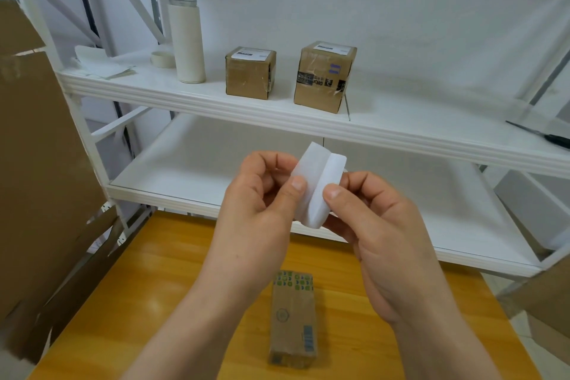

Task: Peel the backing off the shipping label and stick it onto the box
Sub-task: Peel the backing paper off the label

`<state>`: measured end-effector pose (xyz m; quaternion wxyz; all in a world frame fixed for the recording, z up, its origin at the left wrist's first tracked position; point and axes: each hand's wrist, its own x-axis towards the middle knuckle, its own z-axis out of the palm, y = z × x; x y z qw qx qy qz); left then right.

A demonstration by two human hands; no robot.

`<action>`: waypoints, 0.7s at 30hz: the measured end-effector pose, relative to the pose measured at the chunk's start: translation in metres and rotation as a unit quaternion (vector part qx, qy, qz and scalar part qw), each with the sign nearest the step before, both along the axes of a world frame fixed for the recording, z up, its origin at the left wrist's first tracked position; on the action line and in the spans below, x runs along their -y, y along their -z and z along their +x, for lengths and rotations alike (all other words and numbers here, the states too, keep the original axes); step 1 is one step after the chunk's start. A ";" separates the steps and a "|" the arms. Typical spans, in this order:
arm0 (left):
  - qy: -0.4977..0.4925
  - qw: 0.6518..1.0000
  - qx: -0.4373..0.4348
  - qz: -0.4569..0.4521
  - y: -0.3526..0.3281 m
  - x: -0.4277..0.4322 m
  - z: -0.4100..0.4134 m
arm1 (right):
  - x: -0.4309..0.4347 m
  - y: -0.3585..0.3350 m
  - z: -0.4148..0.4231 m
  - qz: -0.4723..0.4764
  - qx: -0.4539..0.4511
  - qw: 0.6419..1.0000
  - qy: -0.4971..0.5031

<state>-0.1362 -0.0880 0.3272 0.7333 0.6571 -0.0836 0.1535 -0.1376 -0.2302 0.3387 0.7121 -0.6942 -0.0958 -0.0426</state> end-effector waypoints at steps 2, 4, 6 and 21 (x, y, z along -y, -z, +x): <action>-0.010 1.000 -0.004 0.001 0.000 0.001 -0.001 | 0.000 0.001 0.000 0.000 -0.005 1.000 -0.001; -0.020 1.000 0.001 0.017 0.000 0.001 -0.002 | 0.000 0.002 -0.001 0.001 -0.006 1.000 -0.004; -0.028 0.999 0.008 0.035 -0.001 0.002 -0.005 | -0.001 0.003 -0.002 0.001 -0.003 1.000 -0.005; -0.039 0.999 -0.017 0.027 0.000 0.002 -0.007 | 0.004 0.004 -0.002 0.013 -0.024 1.000 0.008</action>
